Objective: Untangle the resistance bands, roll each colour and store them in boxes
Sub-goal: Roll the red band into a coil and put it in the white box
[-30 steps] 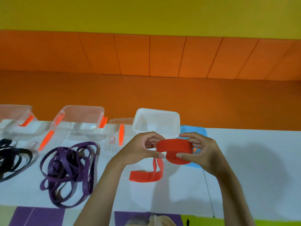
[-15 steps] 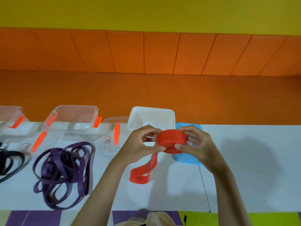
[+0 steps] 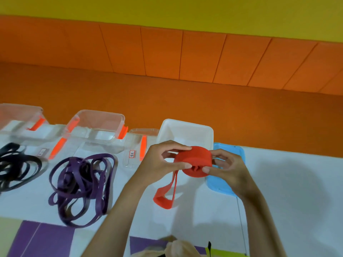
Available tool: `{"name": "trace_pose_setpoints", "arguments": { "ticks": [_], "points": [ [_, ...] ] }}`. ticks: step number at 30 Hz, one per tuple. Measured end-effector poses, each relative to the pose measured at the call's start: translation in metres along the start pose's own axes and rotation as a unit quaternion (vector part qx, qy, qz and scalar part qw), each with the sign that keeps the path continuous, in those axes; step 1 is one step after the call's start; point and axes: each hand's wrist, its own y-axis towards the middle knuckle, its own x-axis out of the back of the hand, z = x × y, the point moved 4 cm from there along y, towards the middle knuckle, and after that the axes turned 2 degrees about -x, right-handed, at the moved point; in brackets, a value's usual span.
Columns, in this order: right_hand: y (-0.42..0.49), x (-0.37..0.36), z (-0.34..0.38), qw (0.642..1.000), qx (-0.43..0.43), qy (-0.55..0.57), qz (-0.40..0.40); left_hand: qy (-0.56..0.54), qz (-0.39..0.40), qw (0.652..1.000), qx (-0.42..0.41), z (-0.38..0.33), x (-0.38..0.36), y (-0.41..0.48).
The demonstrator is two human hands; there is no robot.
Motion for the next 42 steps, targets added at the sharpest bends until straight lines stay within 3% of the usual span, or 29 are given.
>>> {"name": "trace_pose_setpoints", "arguments": {
  "ticks": [4,6,9,12,16,19,24,27,31,36,38,42],
  "points": [
    [0.017,-0.012,0.001,0.996,-0.028,-0.041,0.079,0.062,-0.016,0.998,-0.012,0.003,0.009,0.005],
    [0.025,-0.014,0.005,0.996,-0.014,-0.052,0.065,0.059,-0.027,0.998,-0.019,0.004,0.008,0.007],
    [0.034,-0.017,0.004,0.998,-0.006,0.047,0.037,-0.008,-0.056,0.998,-0.026,0.006,0.009,0.011],
    [0.039,-0.025,-0.007,0.986,-0.021,0.154,0.062,-0.035,-0.044,0.998,-0.025,0.007,0.014,0.015],
    [0.048,-0.026,-0.007,0.992,-0.032,0.054,0.106,0.037,-0.003,0.999,-0.016,0.006,0.019,0.023],
    [0.053,-0.017,0.001,0.997,-0.006,0.055,0.062,0.056,-0.008,0.998,-0.015,0.005,0.015,0.029],
    [0.052,-0.02,-0.004,0.984,0.011,0.172,0.036,0.021,-0.04,0.998,-0.04,0.004,0.019,0.034],
    [0.051,-0.026,-0.006,0.989,-0.001,0.13,0.069,0.078,-0.019,0.996,-0.045,0.001,0.027,0.037],
    [0.055,-0.025,0.004,0.998,0.017,0.052,0.033,0.101,-0.009,0.994,-0.035,0.003,0.024,0.037],
    [0.054,-0.022,0.007,0.989,0.039,0.14,0.004,0.071,-0.004,0.997,0.018,0.008,0.03,0.034],
    [0.054,-0.025,0.004,0.989,0.026,0.143,0.027,0.085,-0.002,0.996,0.03,0.008,0.037,0.032],
    [0.053,-0.031,0.0,0.996,0.013,0.036,0.08,0.144,0.028,0.989,0.019,-0.001,0.037,0.029]
  ]
}}
